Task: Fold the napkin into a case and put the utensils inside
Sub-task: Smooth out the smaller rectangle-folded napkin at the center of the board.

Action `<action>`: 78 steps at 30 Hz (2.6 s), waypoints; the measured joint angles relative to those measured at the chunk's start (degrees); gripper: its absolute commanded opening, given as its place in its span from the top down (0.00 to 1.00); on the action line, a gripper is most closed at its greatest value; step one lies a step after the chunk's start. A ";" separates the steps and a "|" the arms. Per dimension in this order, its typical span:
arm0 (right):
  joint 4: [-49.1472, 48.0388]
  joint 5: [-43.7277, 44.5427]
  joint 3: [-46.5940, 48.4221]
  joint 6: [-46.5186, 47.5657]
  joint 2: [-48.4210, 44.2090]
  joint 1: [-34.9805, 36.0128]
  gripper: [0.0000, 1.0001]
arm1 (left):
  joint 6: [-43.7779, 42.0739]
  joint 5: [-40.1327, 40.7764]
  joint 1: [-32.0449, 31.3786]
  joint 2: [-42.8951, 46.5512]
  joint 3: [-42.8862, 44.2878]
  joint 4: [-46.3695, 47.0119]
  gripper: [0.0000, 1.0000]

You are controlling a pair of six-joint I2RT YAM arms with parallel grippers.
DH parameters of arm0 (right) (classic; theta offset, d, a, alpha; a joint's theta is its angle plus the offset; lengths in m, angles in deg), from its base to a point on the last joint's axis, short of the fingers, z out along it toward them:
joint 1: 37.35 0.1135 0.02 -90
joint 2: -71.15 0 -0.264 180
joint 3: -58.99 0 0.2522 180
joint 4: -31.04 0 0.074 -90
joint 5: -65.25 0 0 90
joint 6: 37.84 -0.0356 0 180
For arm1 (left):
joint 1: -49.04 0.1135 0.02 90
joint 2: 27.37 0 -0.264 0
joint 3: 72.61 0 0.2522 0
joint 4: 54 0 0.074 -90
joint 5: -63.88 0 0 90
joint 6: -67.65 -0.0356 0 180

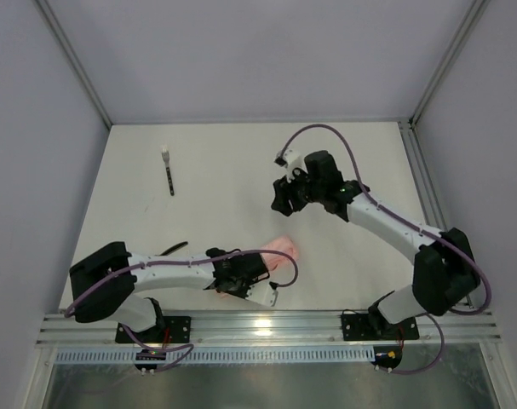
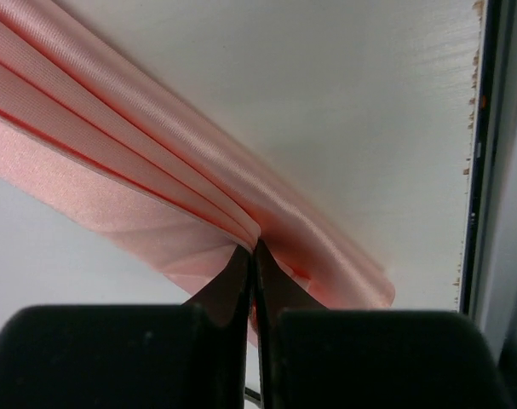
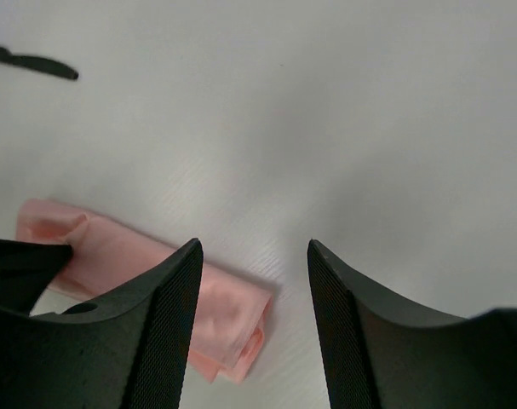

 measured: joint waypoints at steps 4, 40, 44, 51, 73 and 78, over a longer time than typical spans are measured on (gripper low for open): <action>8.22 -4.59 9.09 13.03 12.02 5.60 0.43 | -2.54 5.53 -2.75 0.61 -2.10 2.08 1.00; 19.19 -25.68 20.98 21.11 39.19 13.70 0.96 | -8.09 30.71 -9.57 2.62 -15.93 16.72 0.79; 15.74 -26.03 18.80 17.77 38.29 13.73 0.96 | -7.43 32.02 -9.44 4.63 -16.22 17.11 0.51; 6.64 -21.51 9.92 11.41 32.17 13.64 0.96 | -3.72 23.98 -5.55 15.43 -14.60 12.35 0.26; -21.46 12.63 -12.81 -19.65 16.61 5.18 0.96 | 16.65 -13.92 36.92 3.56 14.67 4.96 0.31; -25.07 15.23 -14.45 -22.25 16.46 6.03 0.96 | 23.89 -22.16 39.19 -5.60 22.45 7.32 0.30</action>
